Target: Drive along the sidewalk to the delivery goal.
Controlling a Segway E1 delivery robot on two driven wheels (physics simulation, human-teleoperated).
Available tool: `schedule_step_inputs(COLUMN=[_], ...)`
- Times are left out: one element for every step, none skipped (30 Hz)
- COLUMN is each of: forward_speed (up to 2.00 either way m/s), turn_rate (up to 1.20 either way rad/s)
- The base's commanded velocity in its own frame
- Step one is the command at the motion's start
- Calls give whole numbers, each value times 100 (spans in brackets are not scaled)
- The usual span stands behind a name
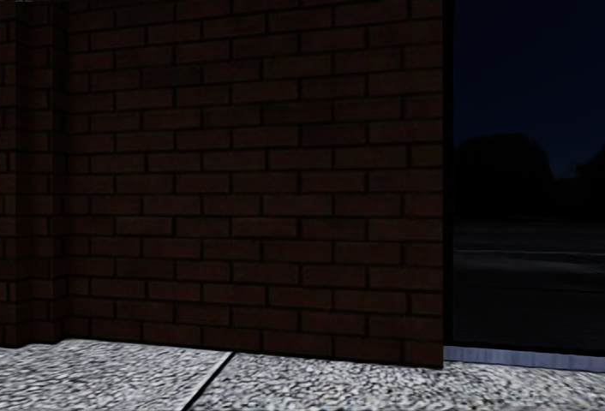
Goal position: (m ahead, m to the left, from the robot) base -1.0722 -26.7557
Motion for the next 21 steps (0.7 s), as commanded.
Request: schedule_step_inputs(forward_speed=[-72,-72,-72,-72,-72,-72,-72,-71,-71,-71,-70,-69,-69,-69,-69,-69,-69,-69,-68,-68,-68], turn_rate=[-80,-80,-80,-80,-80,-80,-80,-80,-80,-80,-80,-80,-80,-80,-80,-80,-80,-80,-80,-80,-80])
